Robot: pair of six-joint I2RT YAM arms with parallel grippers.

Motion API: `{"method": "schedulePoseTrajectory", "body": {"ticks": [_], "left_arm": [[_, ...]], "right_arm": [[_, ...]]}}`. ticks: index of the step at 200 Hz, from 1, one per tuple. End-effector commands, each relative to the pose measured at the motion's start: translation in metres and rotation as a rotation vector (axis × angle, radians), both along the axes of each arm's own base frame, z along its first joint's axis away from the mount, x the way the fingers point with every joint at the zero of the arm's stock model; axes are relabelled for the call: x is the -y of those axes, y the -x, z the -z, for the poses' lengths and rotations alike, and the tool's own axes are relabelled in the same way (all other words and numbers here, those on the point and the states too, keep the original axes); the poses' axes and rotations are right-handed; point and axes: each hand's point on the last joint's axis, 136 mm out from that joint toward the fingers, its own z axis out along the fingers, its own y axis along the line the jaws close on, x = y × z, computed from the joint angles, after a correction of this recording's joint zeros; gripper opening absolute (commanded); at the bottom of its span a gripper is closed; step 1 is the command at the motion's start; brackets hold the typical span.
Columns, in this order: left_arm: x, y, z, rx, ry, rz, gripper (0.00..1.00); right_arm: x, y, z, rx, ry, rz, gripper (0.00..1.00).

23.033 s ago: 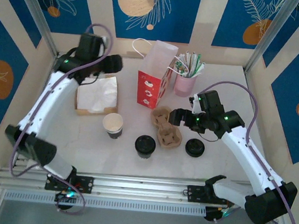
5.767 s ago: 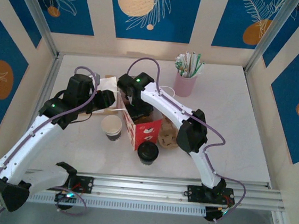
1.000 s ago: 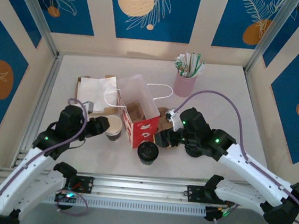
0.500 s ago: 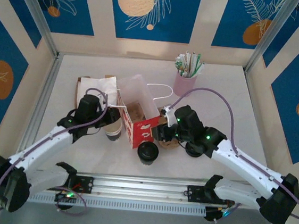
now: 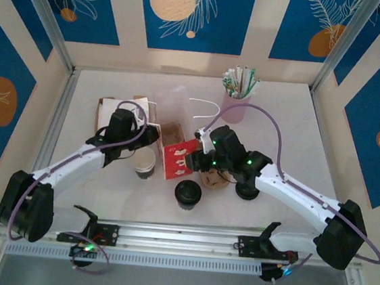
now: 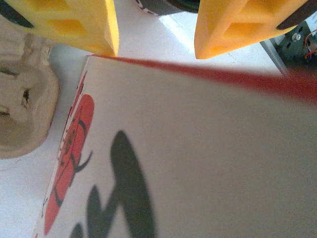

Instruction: Pack the takeout coffee

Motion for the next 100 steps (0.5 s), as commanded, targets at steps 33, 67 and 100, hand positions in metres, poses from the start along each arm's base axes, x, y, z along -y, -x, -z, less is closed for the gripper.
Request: {"method": "schedulePoseTrajectory", "body": {"ticks": [33, 67, 100], "left_arm": [[-0.010, -0.019, -0.008, 0.050, 0.003, -0.026, 0.20], [-0.015, -0.021, -0.007, 0.038, 0.014, -0.022, 0.20], [-0.021, -0.009, -0.019, 0.051, 0.020, -0.034, 0.25]], "right_arm": [[-0.002, -0.020, -0.014, 0.020, -0.014, 0.015, 0.47], [0.003, -0.024, -0.007, -0.026, 0.001, 0.029, 0.49], [0.016, -0.012, -0.014, -0.049, 0.007, 0.043, 0.53]]}}
